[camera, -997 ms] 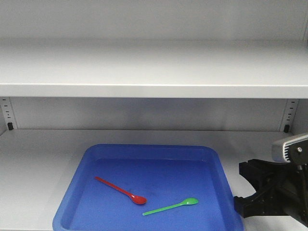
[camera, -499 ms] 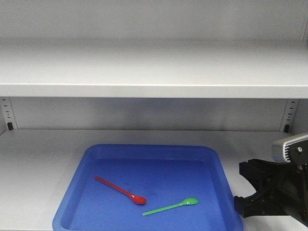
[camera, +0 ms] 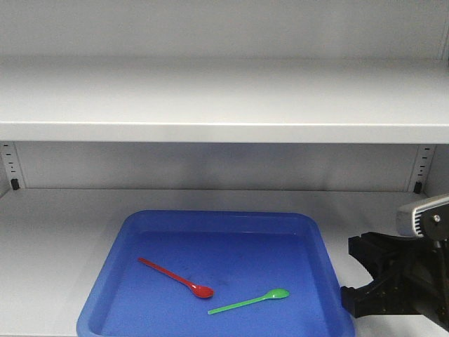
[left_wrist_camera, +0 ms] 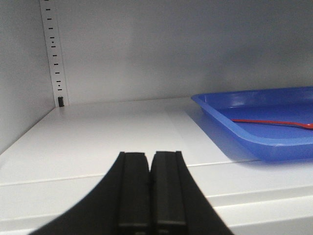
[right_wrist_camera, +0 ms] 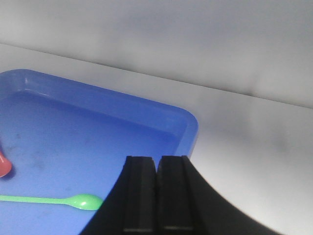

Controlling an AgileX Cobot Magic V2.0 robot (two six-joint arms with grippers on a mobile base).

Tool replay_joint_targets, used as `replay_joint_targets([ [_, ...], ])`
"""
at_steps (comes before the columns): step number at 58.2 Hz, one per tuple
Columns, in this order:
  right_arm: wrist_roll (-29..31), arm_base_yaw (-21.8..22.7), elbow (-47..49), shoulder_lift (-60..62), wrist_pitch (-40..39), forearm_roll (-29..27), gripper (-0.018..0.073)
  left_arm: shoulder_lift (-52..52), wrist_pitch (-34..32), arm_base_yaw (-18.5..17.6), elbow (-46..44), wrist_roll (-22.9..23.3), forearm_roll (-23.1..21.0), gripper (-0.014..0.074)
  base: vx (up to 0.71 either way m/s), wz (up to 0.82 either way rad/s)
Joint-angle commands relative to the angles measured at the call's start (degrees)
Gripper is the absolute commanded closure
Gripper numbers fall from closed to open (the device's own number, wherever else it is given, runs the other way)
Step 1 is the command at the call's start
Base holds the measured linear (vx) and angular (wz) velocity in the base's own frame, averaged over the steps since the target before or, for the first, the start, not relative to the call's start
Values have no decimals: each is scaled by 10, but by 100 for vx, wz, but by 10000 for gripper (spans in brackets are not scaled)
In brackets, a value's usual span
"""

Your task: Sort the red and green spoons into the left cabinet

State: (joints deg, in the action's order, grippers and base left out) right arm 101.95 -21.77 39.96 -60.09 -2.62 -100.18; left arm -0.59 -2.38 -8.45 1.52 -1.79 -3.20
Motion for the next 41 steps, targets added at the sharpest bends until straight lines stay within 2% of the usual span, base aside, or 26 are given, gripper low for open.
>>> replay_joint_targets([
  [1, 1, 0, 16, 10, 9, -18, 564, -11, -42, 2, 10, 6, 0, 596, 0, 0],
  [16, -14, 0, 16, 7, 26, -13, 564, -11, -42, 2, 10, 6, 0, 596, 0, 0],
  [19, -31, 0, 16, 12, 40, 17, 564, -11, -42, 2, 10, 6, 0, 596, 0, 0],
  [22, -72, 0, 16, 16, 51, 69, 564, -11, -42, 2, 10, 6, 0, 596, 0, 0],
  [26, -174, 1, 16, 23, 60, 180, 564, -11, -42, 2, 10, 6, 0, 596, 0, 0],
  [28, -239, 1, 16, 27, 60, 260, 564, -11, -42, 2, 10, 6, 0, 596, 0, 0],
  [30, -296, 1, 16, 30, 60, 302, 564, -11, -42, 2, 10, 6, 0, 596, 0, 0],
  [35, -498, 2, 16, 37, 56, 480, 564, -11, -42, 2, 10, 6, 0, 596, 0, 0],
  [39, -654, 3, 16, 50, 56, 663, 564, -11, -42, 2, 10, 6, 0, 596, 0, 0],
  [40, -685, 2, 16, 52, 56, 679, 564, -11, -42, 2, 10, 6, 0, 596, 0, 0],
  [41, -730, 3, 16, 58, 57, 725, 564, -11, -42, 2, 10, 6, 0, 596, 0, 0],
])
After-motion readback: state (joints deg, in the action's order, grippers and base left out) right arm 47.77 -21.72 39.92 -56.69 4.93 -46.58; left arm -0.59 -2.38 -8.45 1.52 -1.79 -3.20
